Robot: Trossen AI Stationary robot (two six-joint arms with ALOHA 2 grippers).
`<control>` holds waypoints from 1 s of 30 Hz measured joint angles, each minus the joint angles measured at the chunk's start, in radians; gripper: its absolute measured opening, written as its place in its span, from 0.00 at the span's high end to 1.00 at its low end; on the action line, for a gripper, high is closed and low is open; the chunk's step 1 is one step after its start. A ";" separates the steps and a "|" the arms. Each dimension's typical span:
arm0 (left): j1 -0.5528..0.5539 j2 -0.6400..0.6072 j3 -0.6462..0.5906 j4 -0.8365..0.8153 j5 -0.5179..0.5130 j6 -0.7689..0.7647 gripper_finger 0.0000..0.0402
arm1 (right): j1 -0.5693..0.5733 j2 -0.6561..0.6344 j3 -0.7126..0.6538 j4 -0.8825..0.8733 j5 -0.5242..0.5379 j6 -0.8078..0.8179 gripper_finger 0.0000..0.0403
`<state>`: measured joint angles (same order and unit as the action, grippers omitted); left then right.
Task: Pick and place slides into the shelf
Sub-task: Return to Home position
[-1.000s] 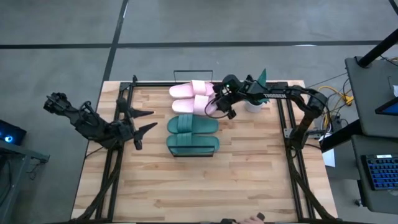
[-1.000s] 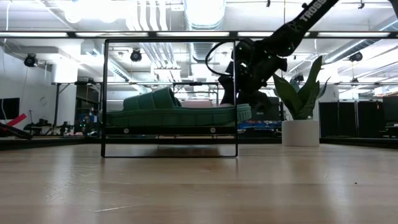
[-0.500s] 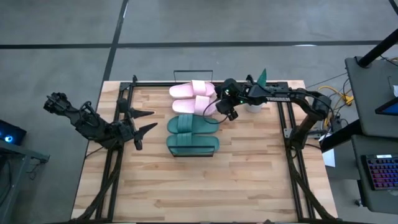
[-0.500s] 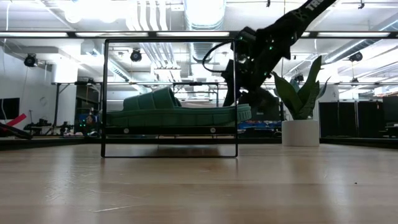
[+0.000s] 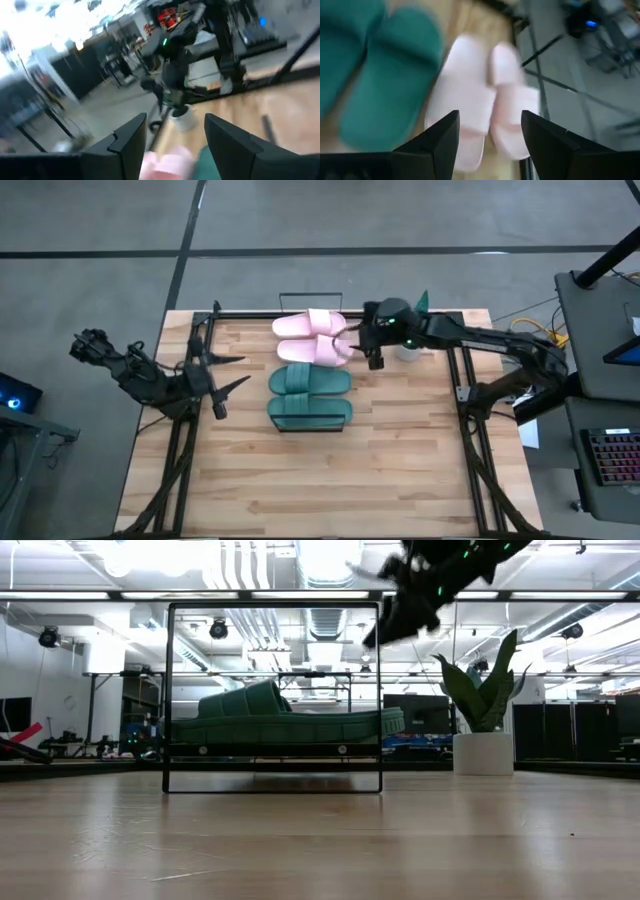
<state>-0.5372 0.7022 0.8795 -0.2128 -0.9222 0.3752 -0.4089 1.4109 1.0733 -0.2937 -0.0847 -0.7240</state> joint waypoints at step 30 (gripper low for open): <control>0.509 -0.211 -0.342 0.060 0.739 -0.293 0.98 | 0.003 -0.251 -0.130 0.251 0.071 0.426 0.50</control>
<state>-0.0284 0.4908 0.5379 -0.1530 -0.1836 0.0825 -0.4061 1.1599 0.9432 -0.0424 -0.0140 -0.2985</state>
